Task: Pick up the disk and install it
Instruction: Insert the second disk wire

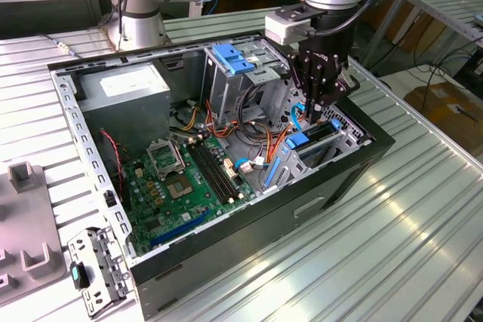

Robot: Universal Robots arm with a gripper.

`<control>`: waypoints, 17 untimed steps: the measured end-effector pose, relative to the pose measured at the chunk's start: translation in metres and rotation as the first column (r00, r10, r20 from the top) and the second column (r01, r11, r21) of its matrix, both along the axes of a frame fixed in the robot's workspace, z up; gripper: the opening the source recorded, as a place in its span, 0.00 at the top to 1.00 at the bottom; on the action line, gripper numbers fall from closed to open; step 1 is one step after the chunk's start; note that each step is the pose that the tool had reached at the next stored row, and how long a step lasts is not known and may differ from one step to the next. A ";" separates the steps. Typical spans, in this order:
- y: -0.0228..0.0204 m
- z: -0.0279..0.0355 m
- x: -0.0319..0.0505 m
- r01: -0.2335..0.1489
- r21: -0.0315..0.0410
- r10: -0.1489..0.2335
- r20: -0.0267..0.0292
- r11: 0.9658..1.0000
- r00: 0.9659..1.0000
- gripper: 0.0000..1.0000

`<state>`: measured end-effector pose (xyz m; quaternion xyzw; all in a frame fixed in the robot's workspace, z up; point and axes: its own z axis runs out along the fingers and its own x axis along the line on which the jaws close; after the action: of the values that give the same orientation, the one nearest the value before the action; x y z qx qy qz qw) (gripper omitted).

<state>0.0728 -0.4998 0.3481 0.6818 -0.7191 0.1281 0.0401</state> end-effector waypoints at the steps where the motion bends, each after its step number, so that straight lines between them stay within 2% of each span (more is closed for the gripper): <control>1: 0.0000 0.0000 -0.0001 0.000 0.000 0.000 0.000 1.000 1.000 0.84; 8: 0.0000 0.0000 -0.0058 0.000 0.000 0.000 0.000 1.000 1.000 0.84; 17: -0.0002 0.0000 -0.0062 0.000 0.002 0.000 0.000 1.000 1.000 0.84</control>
<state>0.0666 -0.5000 0.3481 0.6818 -0.7192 0.1275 0.0396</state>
